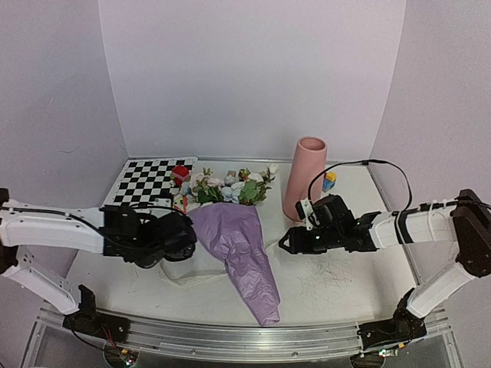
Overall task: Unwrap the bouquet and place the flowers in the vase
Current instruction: Place the ribbon at the center of the board.
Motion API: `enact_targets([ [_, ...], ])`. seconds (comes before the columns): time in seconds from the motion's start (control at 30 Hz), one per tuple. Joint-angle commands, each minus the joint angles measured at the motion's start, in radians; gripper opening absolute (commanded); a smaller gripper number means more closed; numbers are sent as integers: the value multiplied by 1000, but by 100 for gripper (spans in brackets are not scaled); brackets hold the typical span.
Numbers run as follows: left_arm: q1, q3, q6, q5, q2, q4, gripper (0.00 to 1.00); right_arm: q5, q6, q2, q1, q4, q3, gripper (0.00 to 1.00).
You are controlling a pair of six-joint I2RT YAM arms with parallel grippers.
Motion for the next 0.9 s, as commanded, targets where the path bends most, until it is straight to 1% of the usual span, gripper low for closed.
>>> enact_targets([
  [0.0,9,111,-12,89,179,7,90,-20,42,46,42,57,56,56],
  [0.13,14,137,17,156,246,102,84,-40,63,80,63,83,74,54],
  [0.33,85,11,79,369,188,424,78,-33,75,136,76,99,109,51],
  [0.4,105,-18,79,409,174,501,75,-19,69,155,76,100,122,46],
  [0.57,125,-58,70,486,166,632,61,15,48,196,76,95,164,37],
  [0.7,161,-114,53,528,149,715,50,19,44,244,75,82,206,36],
  [0.87,193,-152,30,549,142,745,48,22,42,288,75,78,242,35],
])
